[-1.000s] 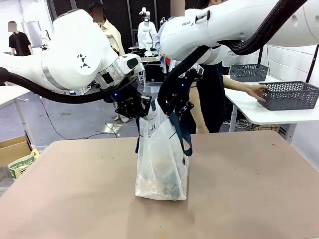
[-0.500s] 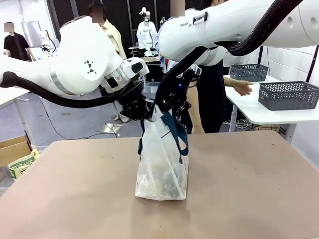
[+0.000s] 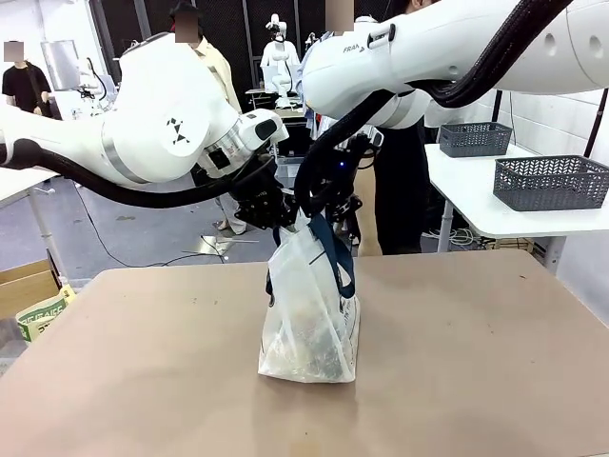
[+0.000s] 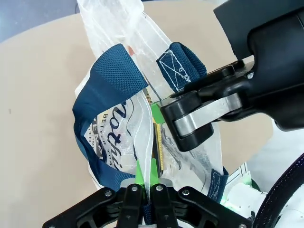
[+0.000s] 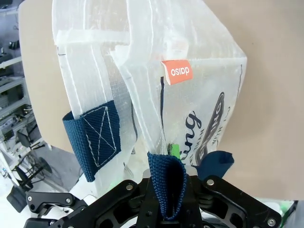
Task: Transfer purchased items from the store into the shopping bag.
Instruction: Move the Reusable shopping bag to the right side of the table.
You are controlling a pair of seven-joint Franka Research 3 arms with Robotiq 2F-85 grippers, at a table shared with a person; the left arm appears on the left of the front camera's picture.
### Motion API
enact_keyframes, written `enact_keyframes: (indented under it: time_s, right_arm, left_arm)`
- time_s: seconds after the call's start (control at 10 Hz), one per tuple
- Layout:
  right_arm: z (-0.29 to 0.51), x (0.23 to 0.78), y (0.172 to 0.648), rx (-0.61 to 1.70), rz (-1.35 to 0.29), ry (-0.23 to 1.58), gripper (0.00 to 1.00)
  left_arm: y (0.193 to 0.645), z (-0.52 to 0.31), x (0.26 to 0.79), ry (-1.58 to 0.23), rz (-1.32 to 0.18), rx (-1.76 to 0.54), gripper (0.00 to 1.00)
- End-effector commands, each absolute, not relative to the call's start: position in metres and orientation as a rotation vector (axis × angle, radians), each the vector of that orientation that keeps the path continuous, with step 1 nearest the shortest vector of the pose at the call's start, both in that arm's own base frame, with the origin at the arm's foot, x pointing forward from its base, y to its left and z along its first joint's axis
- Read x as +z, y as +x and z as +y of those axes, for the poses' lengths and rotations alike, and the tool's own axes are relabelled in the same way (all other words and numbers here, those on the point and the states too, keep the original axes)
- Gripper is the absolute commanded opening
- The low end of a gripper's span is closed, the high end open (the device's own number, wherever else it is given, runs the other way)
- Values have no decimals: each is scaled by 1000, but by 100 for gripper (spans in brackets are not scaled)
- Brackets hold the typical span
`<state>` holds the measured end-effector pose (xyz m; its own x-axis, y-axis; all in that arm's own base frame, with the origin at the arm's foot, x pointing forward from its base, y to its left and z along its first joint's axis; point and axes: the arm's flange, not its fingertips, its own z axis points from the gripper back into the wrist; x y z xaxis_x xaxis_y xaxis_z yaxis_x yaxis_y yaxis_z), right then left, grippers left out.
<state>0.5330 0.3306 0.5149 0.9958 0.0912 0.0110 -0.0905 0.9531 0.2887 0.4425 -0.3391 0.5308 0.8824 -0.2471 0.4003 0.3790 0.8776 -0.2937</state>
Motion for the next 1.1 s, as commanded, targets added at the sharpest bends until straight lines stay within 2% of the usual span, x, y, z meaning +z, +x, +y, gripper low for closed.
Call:
enact_keyframes:
  time_s: [0.0,0.4,0.5,0.9,1.0]
  right_arm:
    - [336,520,534,90,-6,339,0]
    - [338,519,535,96,-7,340,0]
    - [338,519,535,98,-7,338,0]
    - [338,518,536,102,-9,334,0]
    - [338,517,536,101,-9,333,0]
  left_arm:
    - [444,-339,531,-409,-397,-354,0]
    - [440,-336,533,-428,-412,-360,0]
    - [439,-335,534,-435,-410,-362,4]
    - [428,-331,539,-480,-410,-396,84]
    - [425,-330,541,-504,-403,-415,100]
